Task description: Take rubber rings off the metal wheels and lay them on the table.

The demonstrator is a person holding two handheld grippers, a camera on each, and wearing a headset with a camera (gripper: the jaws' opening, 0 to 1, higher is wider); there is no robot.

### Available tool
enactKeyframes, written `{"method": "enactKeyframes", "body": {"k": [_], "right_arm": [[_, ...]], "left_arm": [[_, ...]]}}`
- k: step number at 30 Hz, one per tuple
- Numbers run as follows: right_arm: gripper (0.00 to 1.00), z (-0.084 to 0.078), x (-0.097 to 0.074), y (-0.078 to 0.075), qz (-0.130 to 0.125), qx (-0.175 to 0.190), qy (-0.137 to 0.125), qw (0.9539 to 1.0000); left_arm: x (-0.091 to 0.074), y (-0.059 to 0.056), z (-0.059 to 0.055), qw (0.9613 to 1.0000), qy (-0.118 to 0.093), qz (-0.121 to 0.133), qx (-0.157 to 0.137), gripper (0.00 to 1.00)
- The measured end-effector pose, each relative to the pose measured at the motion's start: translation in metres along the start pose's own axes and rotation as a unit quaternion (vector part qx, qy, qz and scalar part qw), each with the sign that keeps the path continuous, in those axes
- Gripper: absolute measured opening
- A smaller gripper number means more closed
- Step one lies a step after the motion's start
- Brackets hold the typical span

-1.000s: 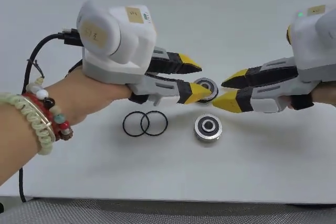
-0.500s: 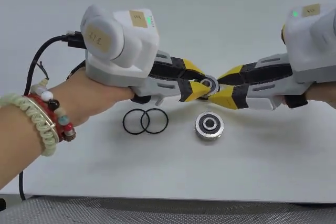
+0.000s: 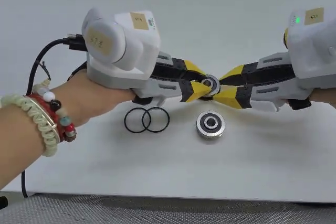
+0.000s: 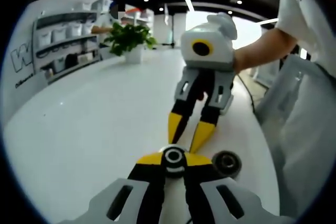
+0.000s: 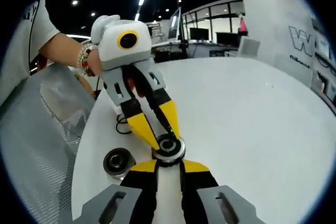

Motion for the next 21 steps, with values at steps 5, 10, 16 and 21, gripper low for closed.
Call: {"method": "enactKeyframes", "body": {"k": [5, 10, 16, 21], "right_arm": [[0.08, -0.0011, -0.0016, 0.0003, -0.006, -0.003, 0.002, 1.0], [0.0, -0.0005, -0.0036, -0.0004, -0.027, -0.013, 0.008, 0.9995], [0.0, -0.0018, -0.0038, 0.0003, -0.031, 0.085, -0.002, 0.9959], [0.0, -0.0039, -0.0096, -0.0062, -0.006, 0.209, -0.054, 0.9764]], "left_arm": [[0.0003, 0.0, 0.0005, 1.0, 0.002, 0.004, -0.002, 0.14], [0.0004, -0.0005, 0.0, 1.0, 0.0, 0.005, -0.005, 0.14], [0.0, -0.002, 0.0, 0.9999, 0.004, 0.011, -0.001, 0.14], [-0.0002, -0.0025, -0.0004, 0.9999, 0.005, 0.015, 0.003, 0.13]]}}
Point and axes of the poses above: the centre of the closed fingertips' face, and the gripper's own axes: x roughly forward along the fingers, y roughly to its left, z roughly out of its top, the point moved 9 cm from there along -x, roughly backward along the fingers, and after that the axes turned 8 degrees about y, right-handed, at the moved point
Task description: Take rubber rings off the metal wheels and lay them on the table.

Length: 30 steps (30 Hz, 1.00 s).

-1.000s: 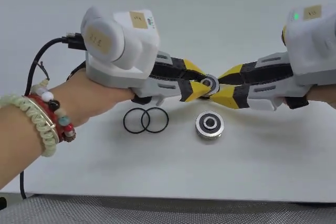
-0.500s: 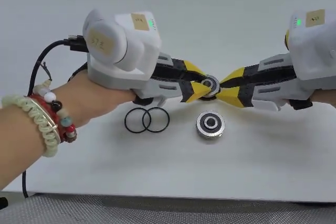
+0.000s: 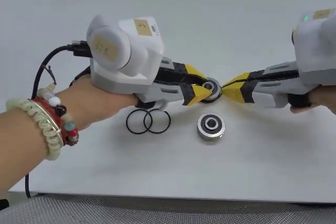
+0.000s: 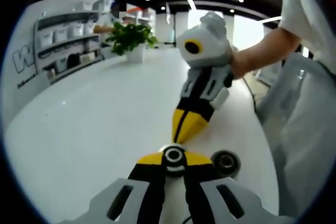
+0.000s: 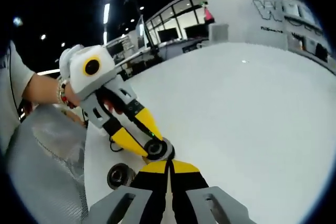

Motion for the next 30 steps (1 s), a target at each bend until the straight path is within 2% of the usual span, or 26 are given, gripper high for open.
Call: {"method": "enactKeyframes", "body": {"k": [2, 10, 17, 30], "right_arm": [[0.0, -0.0018, -0.0003, -0.0011, 0.016, 0.045, -0.002, 0.9989], [0.0, -0.0027, 0.0001, -0.0025, 0.034, 0.075, -0.014, 0.9965], [0.0, -0.0034, 0.0005, -0.0035, 0.052, 0.119, -0.018, 0.9914], [0.0, -0.003, 0.0005, 0.0002, 0.065, 0.144, -0.023, 0.9872]], "left_arm": [[0.0001, -0.0004, 0.0001, 1.0, 0.001, 0.0, 0.001, 0.13], [0.0003, -0.0009, -0.0006, 1.0, -0.001, 0.001, -0.001, 0.13], [0.0, -0.002, -0.001, 1.0, -0.001, 0.002, 0.002, 0.13], [-0.0007, -0.0035, -0.0009, 1.0, 0.001, 0.003, 0.001, 0.13]]}}
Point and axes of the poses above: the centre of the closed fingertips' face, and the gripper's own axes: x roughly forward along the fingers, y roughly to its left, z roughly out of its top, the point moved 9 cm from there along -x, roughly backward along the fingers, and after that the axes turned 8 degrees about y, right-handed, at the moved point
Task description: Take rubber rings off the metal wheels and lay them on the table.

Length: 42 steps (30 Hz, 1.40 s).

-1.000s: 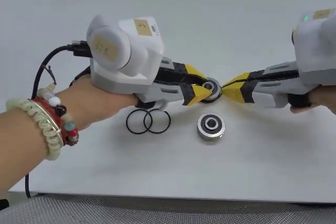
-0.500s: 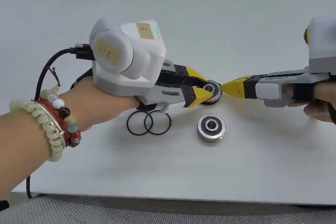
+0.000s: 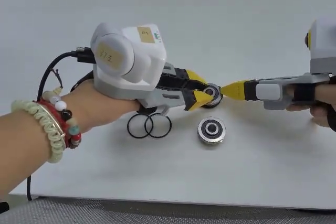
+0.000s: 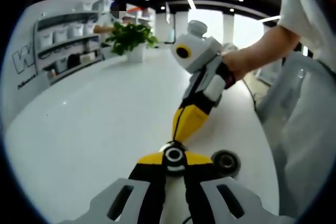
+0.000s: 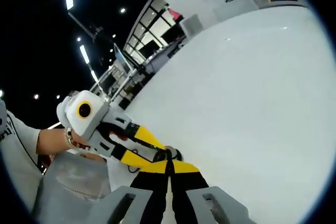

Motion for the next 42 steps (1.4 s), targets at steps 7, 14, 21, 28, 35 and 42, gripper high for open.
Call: {"method": "enactKeyframes", "body": {"k": [7, 14, 21, 28, 35, 42], "right_arm": [[0.0, 0.0, 0.0, 0.003, 0.004, 0.007, -0.004, 1.0], [0.0, 0.0, 0.001, 0.007, 0.01, 0.01, -0.003, 0.9999], [0.0, -0.001, 0.002, 0.011, 0.013, 0.003, -0.003, 0.9999], [0.0, 0.0, 0.003, 0.018, 0.021, -0.011, -0.003, 0.9997], [0.0, 0.007, 0.006, 0.025, 0.073, -0.03, -0.025, 0.9965], [0.0, 0.007, 0.005, 0.017, 0.035, -0.035, -0.011, 0.9987]], "left_arm": [[0.0, 0.0, 0.0, 1.0, 0.0, -0.001, 0.001, 0.13], [0.001, 0.0, 0.0, 1.0, 0.001, 0.0, 0.003, 0.13], [0.001, 0.0, 0.0, 1.0, 0.0, 0.0, 0.003, 0.13], [0.0, 0.0, 0.0, 1.0, 0.001, 0.0, 0.002, 0.13], [0.002, -0.001, 0.001, 1.0, -0.002, 0.0, 0.002, 0.13], [0.002, -0.002, 0.001, 1.0, -0.004, 0.003, -0.002, 0.13]]}}
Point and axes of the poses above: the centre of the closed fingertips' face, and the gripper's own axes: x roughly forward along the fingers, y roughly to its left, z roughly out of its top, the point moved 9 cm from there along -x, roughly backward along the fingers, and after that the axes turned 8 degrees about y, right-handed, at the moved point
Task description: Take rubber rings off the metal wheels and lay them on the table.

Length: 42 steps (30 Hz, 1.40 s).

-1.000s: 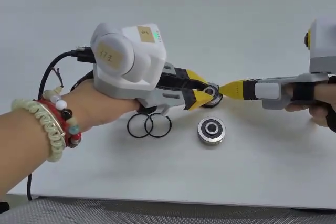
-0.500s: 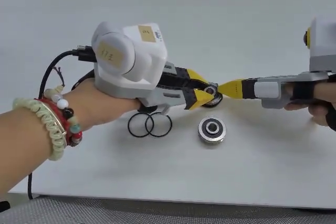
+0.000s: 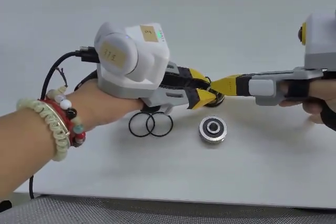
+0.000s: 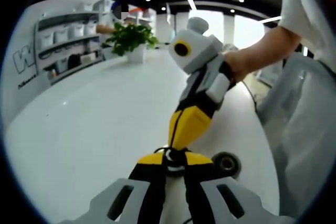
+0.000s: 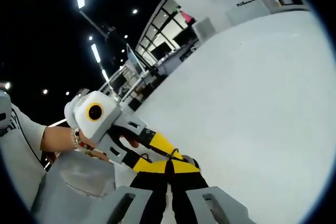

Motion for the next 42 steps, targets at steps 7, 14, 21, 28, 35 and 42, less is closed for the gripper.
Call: {"method": "enactKeyframes", "body": {"k": [7, 14, 21, 28, 35, 42], "right_arm": [[0.0, -0.005, -0.003, -0.007, -0.027, 0.008, 0.01, 0.9996], [0.0, -0.008, -0.005, -0.004, -0.031, 0.006, 0.01, 0.9994], [0.0, -0.009, -0.011, -0.001, -0.044, 0.01, 0.002, 0.999], [0.0, -0.009, -0.016, 0.008, -0.049, 0.001, 0.002, 0.9988], [0.0, -0.007, -0.025, 0.017, -0.054, -0.006, -0.007, 0.9985], [0.0, -0.01, -0.037, 0.022, -0.063, -0.011, -0.017, 0.9978]], "left_arm": [[0.0, -0.003, 0.001, 0.9998, 0.003, 0.009, -0.018, 0.14], [-0.003, -0.006, 0.005, 0.9996, 0.025, 0.003, -0.016, 0.2], [-0.016, -0.007, 0.013, 0.9997, 0.007, 0.002, -0.025, 0.28], [-0.032, -0.01, 0.021, 0.9999, -0.006, 0.004, -0.015, 0.37], [-0.052, -0.009, 0.029, 0.9996, -0.025, 0.015, -0.002, 0.48], [-0.078, -0.016, 0.038, 0.9986, -0.04, 0.032, 0.013, 0.56]]}}
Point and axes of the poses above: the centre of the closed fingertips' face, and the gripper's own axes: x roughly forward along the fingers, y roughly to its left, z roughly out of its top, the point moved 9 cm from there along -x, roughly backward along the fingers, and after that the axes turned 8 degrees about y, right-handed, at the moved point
